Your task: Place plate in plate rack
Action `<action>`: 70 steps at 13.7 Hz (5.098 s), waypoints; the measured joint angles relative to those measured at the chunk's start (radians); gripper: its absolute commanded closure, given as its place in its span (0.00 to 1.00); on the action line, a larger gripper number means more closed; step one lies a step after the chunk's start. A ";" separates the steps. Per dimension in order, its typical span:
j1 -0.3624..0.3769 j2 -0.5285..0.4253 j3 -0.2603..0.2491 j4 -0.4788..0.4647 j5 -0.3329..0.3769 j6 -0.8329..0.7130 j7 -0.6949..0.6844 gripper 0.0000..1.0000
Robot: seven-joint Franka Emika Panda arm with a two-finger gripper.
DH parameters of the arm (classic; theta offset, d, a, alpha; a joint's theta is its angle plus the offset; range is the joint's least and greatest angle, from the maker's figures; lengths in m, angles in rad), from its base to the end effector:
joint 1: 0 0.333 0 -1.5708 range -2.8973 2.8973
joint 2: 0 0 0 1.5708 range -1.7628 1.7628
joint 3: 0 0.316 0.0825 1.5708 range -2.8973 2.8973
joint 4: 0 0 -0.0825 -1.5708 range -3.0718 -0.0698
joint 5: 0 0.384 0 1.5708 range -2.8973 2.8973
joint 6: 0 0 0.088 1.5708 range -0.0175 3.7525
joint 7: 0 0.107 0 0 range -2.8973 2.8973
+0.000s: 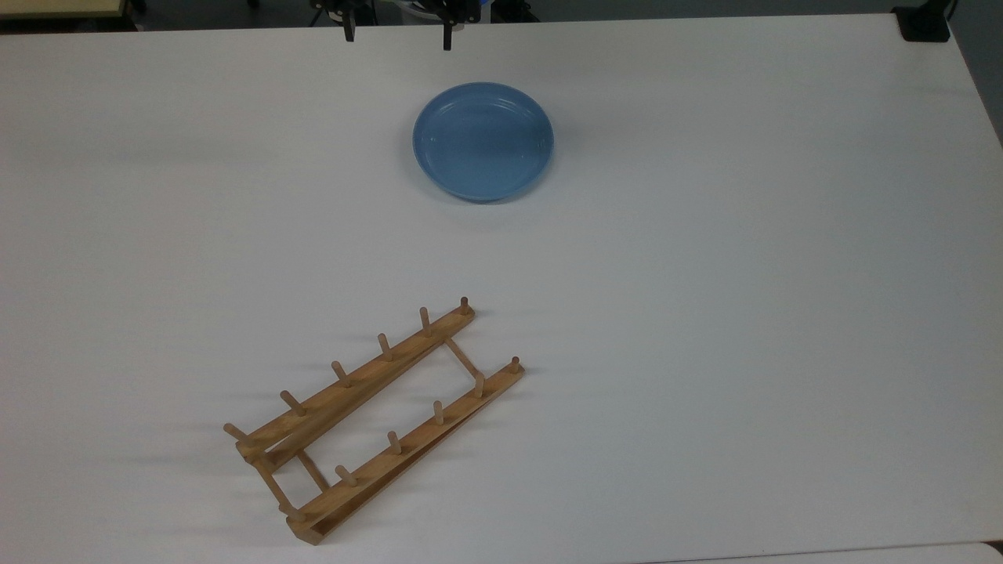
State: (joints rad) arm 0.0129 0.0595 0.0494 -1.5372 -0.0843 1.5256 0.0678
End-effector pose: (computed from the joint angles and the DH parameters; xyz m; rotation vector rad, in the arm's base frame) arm 0.5669 0.0252 0.6035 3.0541 -0.0096 -0.1002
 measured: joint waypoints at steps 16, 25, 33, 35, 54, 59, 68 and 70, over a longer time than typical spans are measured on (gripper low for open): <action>-0.034 -0.005 0.000 -0.167 0.000 0.034 -0.591 0.00; -0.027 0.063 0.005 -0.536 -0.015 0.343 -0.706 0.49; -0.032 0.137 0.004 -0.529 -0.018 0.408 -0.561 0.96; -0.032 0.138 0.004 -0.527 -0.018 0.408 -0.559 1.00; -0.024 0.140 0.006 0.038 -0.018 0.340 -0.126 1.00; -0.025 0.156 0.006 0.061 -0.257 0.554 0.219 1.00; -0.003 0.268 0.008 0.064 -0.692 0.698 0.635 1.00; 0.006 0.275 0.009 0.067 -0.754 0.725 0.700 1.00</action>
State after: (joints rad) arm 0.0188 0.3346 0.0580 -1.4705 -0.8380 2.2508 0.7678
